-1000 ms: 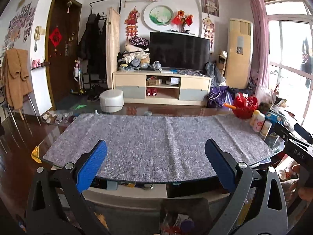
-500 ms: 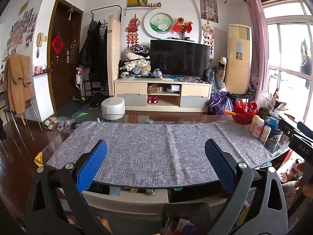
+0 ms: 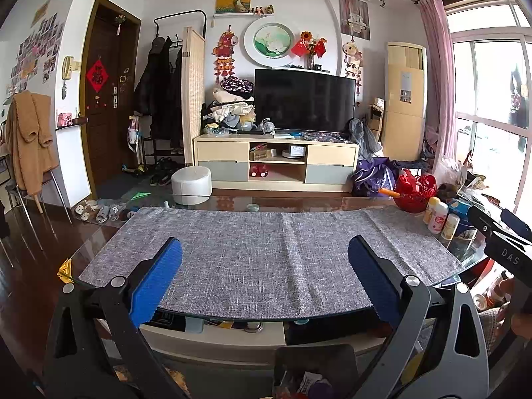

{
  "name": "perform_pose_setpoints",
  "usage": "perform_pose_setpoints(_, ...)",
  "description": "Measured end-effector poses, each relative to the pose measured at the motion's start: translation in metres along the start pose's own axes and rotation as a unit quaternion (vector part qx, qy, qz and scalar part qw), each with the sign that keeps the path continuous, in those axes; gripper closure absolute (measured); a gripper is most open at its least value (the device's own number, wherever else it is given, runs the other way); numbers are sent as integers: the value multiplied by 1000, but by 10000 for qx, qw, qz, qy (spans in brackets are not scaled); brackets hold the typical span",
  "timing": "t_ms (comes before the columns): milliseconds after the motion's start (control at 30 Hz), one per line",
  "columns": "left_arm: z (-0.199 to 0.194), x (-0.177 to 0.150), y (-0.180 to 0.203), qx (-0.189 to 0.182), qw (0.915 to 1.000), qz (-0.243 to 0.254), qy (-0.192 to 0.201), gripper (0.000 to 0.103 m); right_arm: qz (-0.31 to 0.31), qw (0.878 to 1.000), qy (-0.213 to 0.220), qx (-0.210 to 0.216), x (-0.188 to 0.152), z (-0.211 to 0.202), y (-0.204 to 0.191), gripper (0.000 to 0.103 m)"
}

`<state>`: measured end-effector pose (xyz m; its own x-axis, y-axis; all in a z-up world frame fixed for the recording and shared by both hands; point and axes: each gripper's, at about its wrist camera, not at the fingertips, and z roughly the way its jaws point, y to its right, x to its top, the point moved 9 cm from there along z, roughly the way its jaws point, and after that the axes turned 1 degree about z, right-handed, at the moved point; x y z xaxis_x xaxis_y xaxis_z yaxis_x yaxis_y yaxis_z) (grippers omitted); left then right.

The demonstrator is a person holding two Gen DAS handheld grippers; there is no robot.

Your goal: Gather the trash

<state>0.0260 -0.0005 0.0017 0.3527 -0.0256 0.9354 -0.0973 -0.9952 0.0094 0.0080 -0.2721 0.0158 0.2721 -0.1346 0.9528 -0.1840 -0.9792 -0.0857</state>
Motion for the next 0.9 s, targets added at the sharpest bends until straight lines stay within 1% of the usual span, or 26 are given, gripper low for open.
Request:
perform_pose_setpoints(433, 1, 2, 3, 0, 10000, -12, -21, 8, 7, 10000, -7, -3, 0, 3, 1, 3)
perform_pose_setpoints(767, 1, 3, 2, 3, 10000, -16, -18, 8, -1, 10000, -82, 34, -2, 5, 0, 3)
perform_pose_setpoints(900, 1, 6, 7, 1, 10000, -18, -36, 8, 5, 9999, -121, 41, -2, 6, 0, 3)
